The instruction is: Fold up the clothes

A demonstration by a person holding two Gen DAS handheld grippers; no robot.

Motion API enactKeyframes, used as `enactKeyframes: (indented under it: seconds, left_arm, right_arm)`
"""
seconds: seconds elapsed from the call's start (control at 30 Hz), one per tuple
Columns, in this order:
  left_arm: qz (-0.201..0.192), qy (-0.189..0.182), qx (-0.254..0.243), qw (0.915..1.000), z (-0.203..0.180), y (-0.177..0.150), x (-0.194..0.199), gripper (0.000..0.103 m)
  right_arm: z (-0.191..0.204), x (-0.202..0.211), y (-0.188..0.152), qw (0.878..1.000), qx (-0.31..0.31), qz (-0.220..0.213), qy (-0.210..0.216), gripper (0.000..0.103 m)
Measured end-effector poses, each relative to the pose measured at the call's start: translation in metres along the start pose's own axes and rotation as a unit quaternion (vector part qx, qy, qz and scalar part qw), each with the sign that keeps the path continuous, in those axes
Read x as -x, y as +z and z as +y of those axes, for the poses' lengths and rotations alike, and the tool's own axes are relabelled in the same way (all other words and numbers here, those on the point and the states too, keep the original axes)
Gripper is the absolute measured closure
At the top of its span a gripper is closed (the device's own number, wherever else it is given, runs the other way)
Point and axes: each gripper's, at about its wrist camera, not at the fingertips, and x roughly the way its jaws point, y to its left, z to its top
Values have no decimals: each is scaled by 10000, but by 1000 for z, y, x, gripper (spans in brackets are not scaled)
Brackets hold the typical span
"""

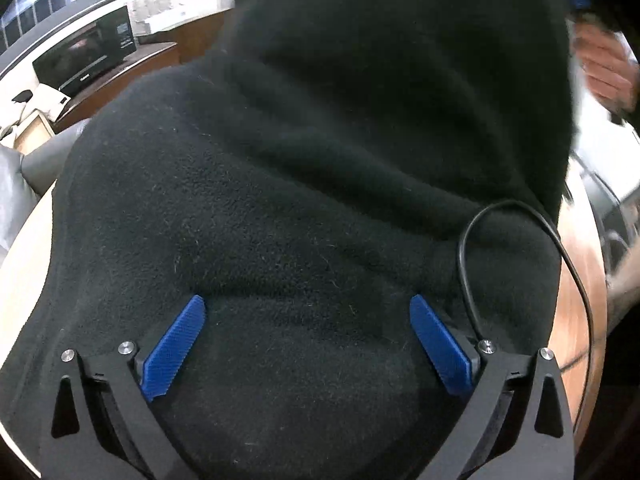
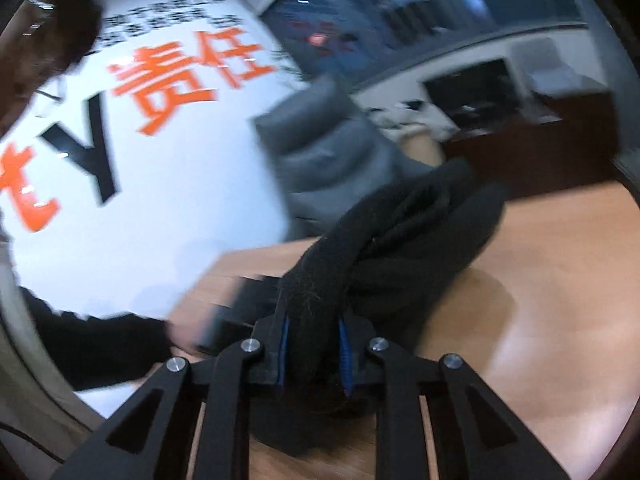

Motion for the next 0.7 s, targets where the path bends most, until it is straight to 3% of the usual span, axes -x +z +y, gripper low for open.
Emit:
enactKeyframes:
  seconds: [0.13,0.27,0.4,0.5,0.63,0.7]
  left_arm:
    - [-113,17,-65,9999,-20,32,-10,9]
    - [-432,-140,-32,9990,1,5,24,4]
    - [-245,-22,254,9994,4,-8,-8,0]
    - [-486,-45,660,9966,-3,9,-16,1]
    - [-1315,-516,1777,9739,-16,36,-34,1]
    - [-1579,-541,2026,9649,-22,41,-37,1]
  right_arm:
    - [8,1,-10,9991,59,313,296,83]
    - [9,0,-19,9958,-68,521,754,83]
    - [10,-1,-28,9898,-194,727,1210,83]
    - [10,-2,-35,9836,-289,881,1550,84]
    - [11,-3,-44,9729,-414,1083,1999,89]
    - [12,-4,-48,9674,-456,1202,2183,102]
